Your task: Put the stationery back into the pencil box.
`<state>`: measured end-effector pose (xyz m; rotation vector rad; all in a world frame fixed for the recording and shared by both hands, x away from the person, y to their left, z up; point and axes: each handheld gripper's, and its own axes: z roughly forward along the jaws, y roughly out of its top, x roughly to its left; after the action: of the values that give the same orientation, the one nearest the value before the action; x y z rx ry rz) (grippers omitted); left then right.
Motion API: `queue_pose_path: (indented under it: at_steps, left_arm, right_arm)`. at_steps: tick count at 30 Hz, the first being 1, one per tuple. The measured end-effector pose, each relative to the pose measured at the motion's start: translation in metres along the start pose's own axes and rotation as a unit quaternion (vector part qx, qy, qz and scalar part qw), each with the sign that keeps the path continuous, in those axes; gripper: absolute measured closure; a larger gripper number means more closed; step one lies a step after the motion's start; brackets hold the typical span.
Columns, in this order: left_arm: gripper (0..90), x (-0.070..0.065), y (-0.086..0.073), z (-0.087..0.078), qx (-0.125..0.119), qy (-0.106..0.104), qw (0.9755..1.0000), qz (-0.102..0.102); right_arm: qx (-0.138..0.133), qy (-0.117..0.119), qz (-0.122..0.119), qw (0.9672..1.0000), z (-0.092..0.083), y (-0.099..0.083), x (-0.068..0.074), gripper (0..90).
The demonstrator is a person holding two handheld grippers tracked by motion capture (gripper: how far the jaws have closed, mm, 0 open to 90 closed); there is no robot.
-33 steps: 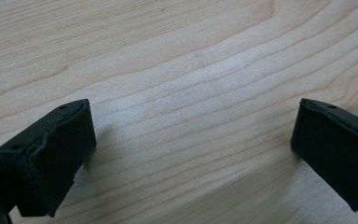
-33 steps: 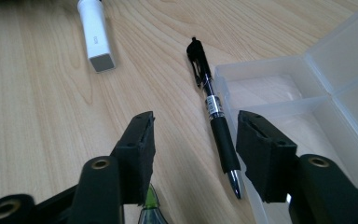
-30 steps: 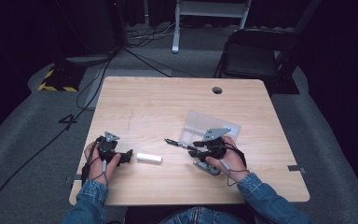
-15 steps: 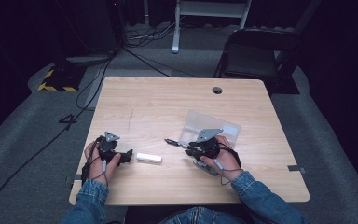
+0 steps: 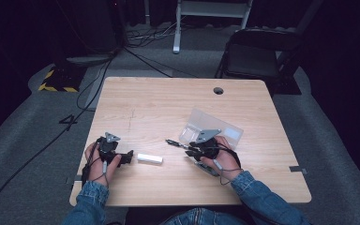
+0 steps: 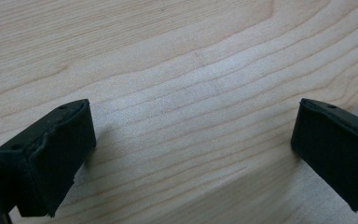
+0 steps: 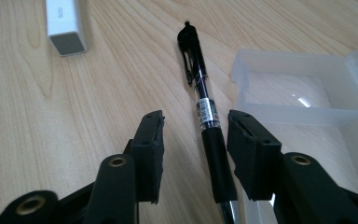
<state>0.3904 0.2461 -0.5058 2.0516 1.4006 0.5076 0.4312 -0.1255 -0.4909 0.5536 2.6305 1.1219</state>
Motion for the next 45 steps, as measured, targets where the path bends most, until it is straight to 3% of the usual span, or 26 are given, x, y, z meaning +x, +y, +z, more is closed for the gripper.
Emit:
queue_pose_path:
  at_steps: [6,11,16,26,45]
  left_arm:
    - [0.1,0.0,-0.001,0.0,0.0,0.0,1.0,-0.001]
    - [0.0,0.0,-0.001,-0.001,-0.001,0.0,1.0,0.0]
    - [0.0,0.0,-0.001,0.0,-0.001,0.0,1.0,0.0]
    - [0.0,0.0,-0.001,-0.001,-0.001,0.0,1.0,0.0]
    - [0.0,0.0,0.0,0.0,0.0,-0.001,1.0,0.001]
  right_arm:
    - [0.004,-0.001,0.006,1.0,0.006,-0.002,-0.002,62.5]
    - [0.015,0.012,0.006,0.9998,0.003,-0.002,-0.002,79.5]
    - [0.018,0.011,-0.005,0.9998,0.002,-0.002,-0.001,80.1]
    - [0.009,0.015,0.007,0.9998,-0.003,0.0,0.0,80.5]
    - [-0.034,0.025,0.027,0.9987,-0.05,0.013,-0.001,80.6]
